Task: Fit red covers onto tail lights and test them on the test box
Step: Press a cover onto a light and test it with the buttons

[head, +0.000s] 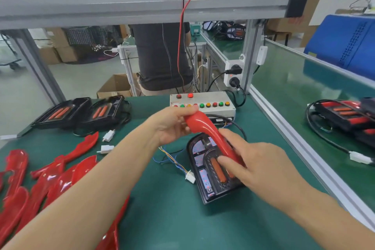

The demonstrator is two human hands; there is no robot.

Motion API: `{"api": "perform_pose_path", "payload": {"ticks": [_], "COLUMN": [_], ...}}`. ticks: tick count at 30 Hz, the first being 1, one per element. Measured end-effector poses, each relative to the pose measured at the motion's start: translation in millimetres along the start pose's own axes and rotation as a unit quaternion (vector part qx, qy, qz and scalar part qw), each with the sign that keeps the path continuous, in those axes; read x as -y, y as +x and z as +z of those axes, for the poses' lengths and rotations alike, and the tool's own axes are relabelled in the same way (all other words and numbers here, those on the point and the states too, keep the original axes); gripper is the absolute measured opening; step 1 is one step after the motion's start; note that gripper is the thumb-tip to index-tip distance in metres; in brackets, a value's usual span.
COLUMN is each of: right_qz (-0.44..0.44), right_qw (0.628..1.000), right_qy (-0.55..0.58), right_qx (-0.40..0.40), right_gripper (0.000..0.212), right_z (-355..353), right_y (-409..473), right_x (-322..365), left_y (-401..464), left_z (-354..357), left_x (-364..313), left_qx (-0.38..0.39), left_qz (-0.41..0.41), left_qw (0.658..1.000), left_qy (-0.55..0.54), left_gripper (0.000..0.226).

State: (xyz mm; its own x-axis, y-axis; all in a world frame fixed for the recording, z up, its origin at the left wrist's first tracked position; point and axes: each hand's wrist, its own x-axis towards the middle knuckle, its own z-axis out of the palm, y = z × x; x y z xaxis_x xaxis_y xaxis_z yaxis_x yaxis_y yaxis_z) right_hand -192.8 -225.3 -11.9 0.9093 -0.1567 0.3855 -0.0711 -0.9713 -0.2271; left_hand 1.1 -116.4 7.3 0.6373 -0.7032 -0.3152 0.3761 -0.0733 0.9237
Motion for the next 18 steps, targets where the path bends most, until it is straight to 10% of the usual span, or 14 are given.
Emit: {"api": "perform_pose_path", "payload": {"ticks": [7,18], "right_qz": [0.074,0.075], "right_qw": [0.997,0.993], "right_qy": [-0.015,-0.059], "right_qx": [0.035,0.071], "right_gripper": [0.032,0.037], "right_z": [-7,4], "right_y": [-10,-19], "right_x": [-28,-35], "left_y": [22,28], "left_z": [-8,11], "left_x": [34,49], "left_qx": [-0.121,-0.149], "left_qz": [0.017,0.049], "left_qw": [0.910,0.865], "left_qy": [0.396,0.477], "left_gripper": [0.007,0.030]}}
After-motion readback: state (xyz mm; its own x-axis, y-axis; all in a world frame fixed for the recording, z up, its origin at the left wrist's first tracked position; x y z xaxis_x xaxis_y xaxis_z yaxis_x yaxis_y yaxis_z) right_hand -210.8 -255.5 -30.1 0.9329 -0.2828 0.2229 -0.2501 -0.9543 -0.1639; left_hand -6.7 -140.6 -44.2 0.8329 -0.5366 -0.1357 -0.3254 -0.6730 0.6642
